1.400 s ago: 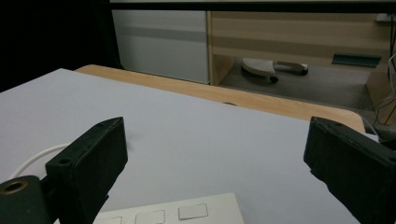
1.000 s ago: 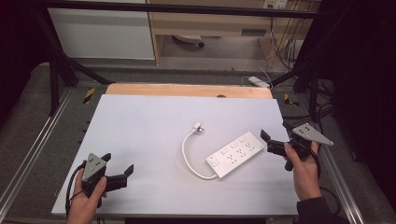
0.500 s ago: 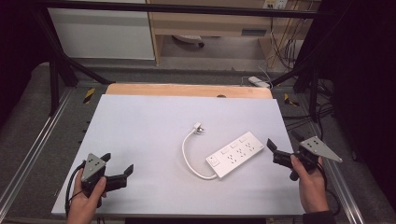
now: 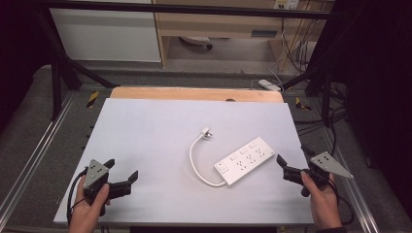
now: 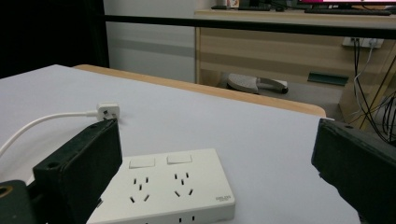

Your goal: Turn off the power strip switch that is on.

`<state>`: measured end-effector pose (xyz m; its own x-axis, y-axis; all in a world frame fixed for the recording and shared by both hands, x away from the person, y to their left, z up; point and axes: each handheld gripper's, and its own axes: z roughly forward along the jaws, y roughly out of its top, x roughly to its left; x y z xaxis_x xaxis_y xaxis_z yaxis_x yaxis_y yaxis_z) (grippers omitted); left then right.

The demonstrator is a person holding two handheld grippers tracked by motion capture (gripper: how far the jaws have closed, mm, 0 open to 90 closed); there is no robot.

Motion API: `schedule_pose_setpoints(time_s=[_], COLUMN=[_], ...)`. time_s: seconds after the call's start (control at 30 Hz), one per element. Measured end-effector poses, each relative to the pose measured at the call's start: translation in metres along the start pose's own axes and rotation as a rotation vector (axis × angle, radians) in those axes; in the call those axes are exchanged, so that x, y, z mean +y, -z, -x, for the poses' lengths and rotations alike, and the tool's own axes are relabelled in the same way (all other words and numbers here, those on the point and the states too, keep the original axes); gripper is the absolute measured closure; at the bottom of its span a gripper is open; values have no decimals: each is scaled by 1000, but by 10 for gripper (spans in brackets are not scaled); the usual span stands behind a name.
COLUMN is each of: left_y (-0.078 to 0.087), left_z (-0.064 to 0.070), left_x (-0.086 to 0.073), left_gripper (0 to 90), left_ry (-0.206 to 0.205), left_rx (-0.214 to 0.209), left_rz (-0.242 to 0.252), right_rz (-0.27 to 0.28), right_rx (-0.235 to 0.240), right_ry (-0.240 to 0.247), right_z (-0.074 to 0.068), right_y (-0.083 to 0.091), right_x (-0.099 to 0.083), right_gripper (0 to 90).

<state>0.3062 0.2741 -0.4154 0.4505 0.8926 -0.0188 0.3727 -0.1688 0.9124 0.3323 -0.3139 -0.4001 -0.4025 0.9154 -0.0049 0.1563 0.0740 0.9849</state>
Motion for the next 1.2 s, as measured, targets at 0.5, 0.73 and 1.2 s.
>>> schedule_pose_setpoints(time_s=[0.5, 0.73, 1.2], left_y=[1, 2, 1], left_z=[0, 2, 3], left_x=[0, 1, 2], left_gripper=[62, 62, 62], left_ry=[16, 8, -6], left_rx=[-13, -18, -23], left_rz=[14, 18, 23], right_rz=[-52, -104, -149], right_rx=[31, 73, 149], right_ry=[-39, -54, -15], right_z=[-2, -7, -25], right_y=[-2, -10, -36], right_x=[-23, -35, -44], right_gripper=[23, 24, 24])
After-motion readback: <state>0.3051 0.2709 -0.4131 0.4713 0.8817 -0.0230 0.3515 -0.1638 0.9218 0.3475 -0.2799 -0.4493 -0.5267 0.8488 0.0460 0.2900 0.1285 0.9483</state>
